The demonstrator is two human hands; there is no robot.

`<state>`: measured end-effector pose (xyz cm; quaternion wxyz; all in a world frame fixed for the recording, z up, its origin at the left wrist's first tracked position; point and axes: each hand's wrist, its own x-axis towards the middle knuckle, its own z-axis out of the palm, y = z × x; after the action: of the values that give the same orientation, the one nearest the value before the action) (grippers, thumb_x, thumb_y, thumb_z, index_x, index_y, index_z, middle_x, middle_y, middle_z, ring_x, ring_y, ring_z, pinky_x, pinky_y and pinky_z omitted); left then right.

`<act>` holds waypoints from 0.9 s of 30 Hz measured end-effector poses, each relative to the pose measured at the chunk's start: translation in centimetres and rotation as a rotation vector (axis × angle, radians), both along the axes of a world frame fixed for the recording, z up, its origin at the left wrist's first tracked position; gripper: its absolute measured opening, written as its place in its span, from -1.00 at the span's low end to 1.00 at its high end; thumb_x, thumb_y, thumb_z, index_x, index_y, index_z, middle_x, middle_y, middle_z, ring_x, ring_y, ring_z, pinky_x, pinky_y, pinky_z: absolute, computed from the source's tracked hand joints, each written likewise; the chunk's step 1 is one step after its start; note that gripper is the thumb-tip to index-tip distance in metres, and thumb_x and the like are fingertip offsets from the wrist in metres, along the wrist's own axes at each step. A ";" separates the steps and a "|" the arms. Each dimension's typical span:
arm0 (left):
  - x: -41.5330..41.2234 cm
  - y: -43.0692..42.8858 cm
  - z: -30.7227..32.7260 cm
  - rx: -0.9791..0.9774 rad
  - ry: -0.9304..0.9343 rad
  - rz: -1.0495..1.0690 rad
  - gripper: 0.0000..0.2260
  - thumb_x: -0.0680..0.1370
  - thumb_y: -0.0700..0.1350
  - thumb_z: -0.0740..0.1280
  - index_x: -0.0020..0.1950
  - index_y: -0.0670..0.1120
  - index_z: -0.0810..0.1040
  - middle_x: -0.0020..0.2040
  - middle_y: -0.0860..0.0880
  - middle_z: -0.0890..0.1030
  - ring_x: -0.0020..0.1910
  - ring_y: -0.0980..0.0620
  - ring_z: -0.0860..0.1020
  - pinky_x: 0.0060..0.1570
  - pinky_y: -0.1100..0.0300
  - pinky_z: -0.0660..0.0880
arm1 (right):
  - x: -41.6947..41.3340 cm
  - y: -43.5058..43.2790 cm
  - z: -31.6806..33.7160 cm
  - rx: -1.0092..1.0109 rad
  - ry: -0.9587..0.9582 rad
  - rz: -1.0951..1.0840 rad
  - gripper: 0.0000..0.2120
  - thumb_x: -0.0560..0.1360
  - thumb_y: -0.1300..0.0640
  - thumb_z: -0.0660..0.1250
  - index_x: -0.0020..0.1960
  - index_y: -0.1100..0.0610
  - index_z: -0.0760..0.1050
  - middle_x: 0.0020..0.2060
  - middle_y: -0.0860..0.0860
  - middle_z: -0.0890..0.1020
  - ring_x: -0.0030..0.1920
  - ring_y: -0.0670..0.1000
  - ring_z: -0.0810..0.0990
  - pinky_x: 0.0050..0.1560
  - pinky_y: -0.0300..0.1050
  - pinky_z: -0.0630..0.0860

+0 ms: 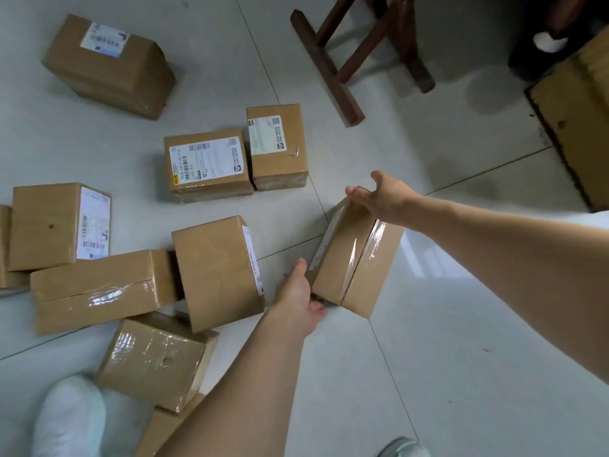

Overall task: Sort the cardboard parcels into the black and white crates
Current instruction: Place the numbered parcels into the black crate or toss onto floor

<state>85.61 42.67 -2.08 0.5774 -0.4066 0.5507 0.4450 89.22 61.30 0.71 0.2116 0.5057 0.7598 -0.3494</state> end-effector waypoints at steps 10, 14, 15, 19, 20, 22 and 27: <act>-2.5 0.3 4.4 -0.022 -0.013 -0.077 -0.59 0.53 0.18 0.29 0.18 -0.11 0.47 -0.05 -0.17 0.61 -0.11 -0.15 0.59 -0.26 0.00 0.55 | -0.6 -0.9 5.0 0.081 -0.051 -0.039 -0.36 0.51 -0.31 0.13 0.21 0.25 0.48 0.21 0.20 0.40 0.14 0.22 0.46 0.14 0.03 0.47; -5.2 0.3 11.3 -0.093 0.132 -0.142 -0.60 0.50 0.20 0.32 0.20 -0.04 0.50 0.04 -0.13 0.60 -0.03 -0.15 0.58 -0.25 0.02 0.54 | -1.6 -1.5 12.4 0.086 0.026 -0.158 -0.35 0.49 -0.29 0.20 0.13 0.32 0.49 0.16 0.22 0.48 0.04 0.22 0.55 -0.02 0.01 0.52; -6.0 0.2 13.3 -0.095 0.171 -0.147 -0.60 0.50 0.20 0.31 0.20 -0.03 0.50 0.07 -0.12 0.59 0.02 -0.15 0.58 -0.13 -0.01 0.56 | -2.0 -1.7 14.6 0.085 0.061 -0.193 -0.36 0.48 -0.29 0.22 0.13 0.32 0.46 0.14 0.20 0.49 0.01 0.20 0.56 -0.12 -0.03 0.49; -9.9 -0.3 22.9 -0.053 0.326 -0.144 -0.69 0.54 0.17 0.25 0.07 -0.04 0.51 0.16 -0.13 0.59 0.14 -0.20 0.55 0.20 -0.15 0.47 | -3.9 -2.8 24.9 0.079 0.231 -0.326 -0.50 0.46 -0.26 0.29 0.07 0.18 0.37 -0.12 0.01 0.50 -0.20 -0.02 0.46 -0.38 -0.17 0.31; -11.1 -0.6 25.6 -0.047 0.380 -0.130 -0.71 0.53 0.16 0.27 0.02 -0.05 0.51 0.15 -0.14 0.59 0.13 -0.22 0.56 0.18 -0.16 0.48 | -4.7 -3.2 27.7 0.087 0.274 -0.343 -0.52 0.46 -0.26 0.29 0.04 0.15 0.37 -0.18 -0.03 0.47 -0.24 -0.07 0.44 -0.41 -0.20 0.28; -13.8 -1.2 31.2 -0.039 0.472 -0.096 -0.71 0.51 0.14 0.31 0.02 -0.08 0.51 0.13 -0.15 0.60 0.10 -0.22 0.57 0.15 -0.16 0.50 | -6.3 -4.3 33.3 0.104 0.360 -0.358 -0.55 0.45 -0.25 0.31 0.01 0.14 0.37 -0.23 -0.07 0.44 -0.27 -0.12 0.41 -0.41 -0.21 0.27; -20.8 -3.8 45.0 0.059 0.633 -0.065 -0.67 0.53 0.14 0.30 0.05 -0.11 0.53 0.08 -0.15 0.63 0.06 -0.19 0.60 0.13 -0.14 0.52 | -11.3 -7.8 47.1 0.126 0.575 -0.361 -0.60 0.50 -0.21 0.24 0.01 0.15 0.41 -0.16 -0.04 0.52 -0.21 -0.10 0.46 -0.36 -0.18 0.32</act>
<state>64.83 38.88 42.94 0.4027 -0.2131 0.7025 0.5467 77.90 53.49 47.80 -0.1080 0.5250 0.7069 -0.4616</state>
